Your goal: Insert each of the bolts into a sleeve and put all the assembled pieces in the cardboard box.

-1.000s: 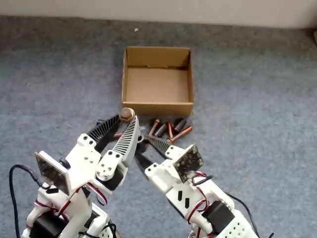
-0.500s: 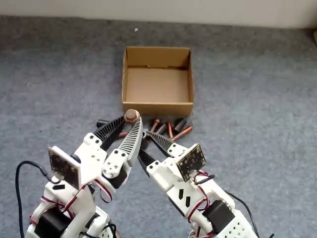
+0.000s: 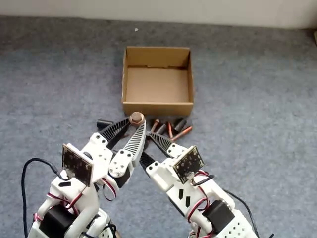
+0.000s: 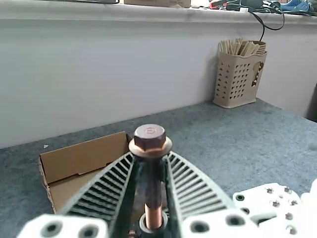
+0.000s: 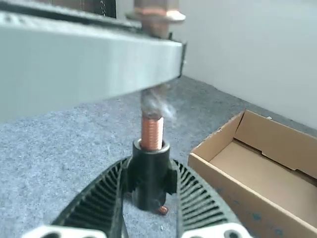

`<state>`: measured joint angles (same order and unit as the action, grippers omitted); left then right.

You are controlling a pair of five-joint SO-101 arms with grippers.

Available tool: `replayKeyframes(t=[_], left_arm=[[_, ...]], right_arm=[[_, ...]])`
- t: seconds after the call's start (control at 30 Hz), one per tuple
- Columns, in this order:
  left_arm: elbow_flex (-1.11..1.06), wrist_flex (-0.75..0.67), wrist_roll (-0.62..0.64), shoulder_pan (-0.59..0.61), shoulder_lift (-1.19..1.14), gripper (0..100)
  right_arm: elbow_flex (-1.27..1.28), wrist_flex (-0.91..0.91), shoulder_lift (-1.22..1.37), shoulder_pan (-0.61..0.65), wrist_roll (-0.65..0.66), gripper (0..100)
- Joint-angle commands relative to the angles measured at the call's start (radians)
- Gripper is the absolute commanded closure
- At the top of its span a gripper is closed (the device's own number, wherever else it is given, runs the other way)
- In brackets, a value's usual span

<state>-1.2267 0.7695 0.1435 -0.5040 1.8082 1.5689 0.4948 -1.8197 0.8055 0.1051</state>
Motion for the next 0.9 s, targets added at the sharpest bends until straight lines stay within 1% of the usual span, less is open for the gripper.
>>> replayKeyframes(t=[0.0,0.07,0.1,0.17,0.23,0.27,0.5,0.57,0.67,0.77,0.87], left_arm=[[-0.001,0.0,-0.012,-0.005,0.001,100],[-0.012,0.0,-0.014,-0.001,0.002,99],[-0.016,0.0,-0.018,-0.001,0.004,97],[-0.016,0.028,-0.049,0.001,0.001,87],[-0.01,0.077,-0.041,0.008,0.005,78],[-0.005,0.098,-0.028,0.027,0.005,76],[-0.005,0.114,-0.063,0.107,0.002,75],[-0.001,0.115,-0.063,0.139,0.002,73],[0.033,0.166,-0.063,0.166,0.001,72],[0.068,0.226,-0.064,0.166,0.001,71],[0.074,0.238,-0.066,0.173,0.008,72]], right_arm=[[-0.016,-0.021,-0.016,-0.005,0.015,99.4],[-0.018,-0.021,-0.016,-0.007,0.015,99.4],[-0.016,-0.021,-0.016,-0.007,0.015,99.4],[-0.012,-0.021,-0.016,-0.008,0.015,99.4],[-0.012,-0.021,-0.016,-0.012,0.015,99.4],[-0.016,-0.021,-0.016,-0.013,0.015,99.4],[-0.01,-0.021,-0.016,-0.013,0.015,99.4],[-0.008,-0.021,-0.016,-0.018,0.015,99.4],[-0.008,-0.021,-0.015,-0.061,0.015,99.4],[-0.008,-0.021,-0.015,-0.096,0.015,99.4],[-0.007,-0.021,-0.013,-0.119,0.015,99.4]])
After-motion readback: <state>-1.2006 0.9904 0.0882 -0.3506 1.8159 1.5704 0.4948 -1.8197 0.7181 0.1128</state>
